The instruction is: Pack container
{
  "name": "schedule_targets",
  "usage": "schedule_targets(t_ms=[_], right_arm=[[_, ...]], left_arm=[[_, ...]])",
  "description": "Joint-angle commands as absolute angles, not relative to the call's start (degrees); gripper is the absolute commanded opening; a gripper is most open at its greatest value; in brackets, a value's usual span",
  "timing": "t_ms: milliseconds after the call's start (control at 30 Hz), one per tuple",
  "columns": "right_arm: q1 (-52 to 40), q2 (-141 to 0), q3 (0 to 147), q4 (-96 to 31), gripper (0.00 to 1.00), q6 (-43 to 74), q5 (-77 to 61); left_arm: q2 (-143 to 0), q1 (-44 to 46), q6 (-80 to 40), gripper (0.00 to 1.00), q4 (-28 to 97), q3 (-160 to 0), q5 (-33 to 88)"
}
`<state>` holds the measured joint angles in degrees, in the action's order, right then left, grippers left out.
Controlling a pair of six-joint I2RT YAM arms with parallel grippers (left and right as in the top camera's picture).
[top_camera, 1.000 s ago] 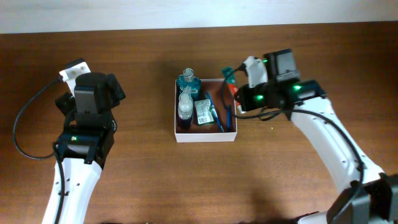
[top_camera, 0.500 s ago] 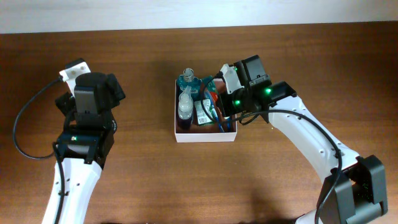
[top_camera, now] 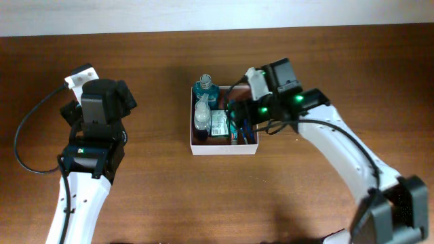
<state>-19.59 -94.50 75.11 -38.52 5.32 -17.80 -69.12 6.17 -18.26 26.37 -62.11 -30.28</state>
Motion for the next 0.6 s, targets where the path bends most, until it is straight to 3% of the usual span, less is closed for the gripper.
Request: schedule_targets(t_ms=[0,333,567], right_arm=[[-16.51,-84.23,76.09,-40.32,0.98,4.47,-17.28],[-15.68,-62.35,76.09,-47.88,0.99,0.23,-17.30],[-15.68,-54.98,76.09,-48.27,0.99,0.25,-17.30]], left_arm=[[-69.43,5.96,-19.07,0.99,26.26,-62.50,-30.89],[-69.43,5.96,-19.07,0.99,26.26,-62.50,-30.89],[-69.43,5.96,-19.05,0.99,26.26,-62.50,-30.89]])
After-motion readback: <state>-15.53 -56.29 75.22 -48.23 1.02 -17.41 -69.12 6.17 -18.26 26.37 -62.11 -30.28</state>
